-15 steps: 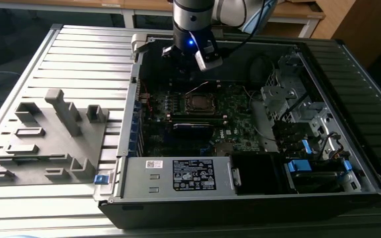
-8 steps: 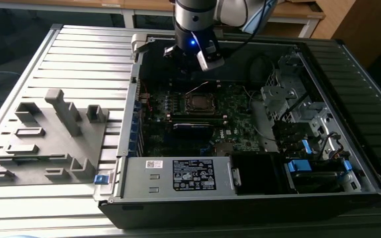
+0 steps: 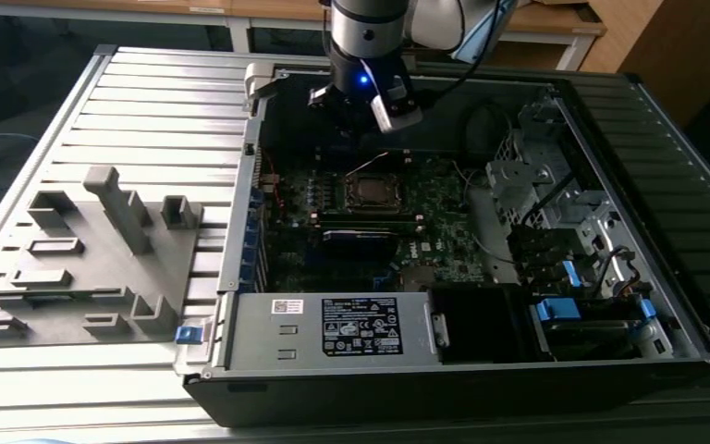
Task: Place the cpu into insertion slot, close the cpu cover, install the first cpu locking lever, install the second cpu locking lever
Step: 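Install the first cpu locking lever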
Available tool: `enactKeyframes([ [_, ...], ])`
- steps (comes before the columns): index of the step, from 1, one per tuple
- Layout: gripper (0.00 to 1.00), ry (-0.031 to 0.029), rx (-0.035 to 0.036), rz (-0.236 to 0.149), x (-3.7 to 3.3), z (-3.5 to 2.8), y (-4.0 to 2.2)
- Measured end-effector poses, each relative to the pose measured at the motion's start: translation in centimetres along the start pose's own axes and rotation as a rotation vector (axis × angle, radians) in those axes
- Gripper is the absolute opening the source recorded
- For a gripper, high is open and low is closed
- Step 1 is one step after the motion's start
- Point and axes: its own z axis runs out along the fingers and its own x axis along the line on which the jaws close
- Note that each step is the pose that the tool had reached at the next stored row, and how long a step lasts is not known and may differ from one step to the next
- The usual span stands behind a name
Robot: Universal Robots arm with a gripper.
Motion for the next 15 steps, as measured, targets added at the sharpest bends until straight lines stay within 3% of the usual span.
enactKeyframes([
  [15,0.11,0.0,0.0001,0.0,-0.48,0.04,0.04],
])
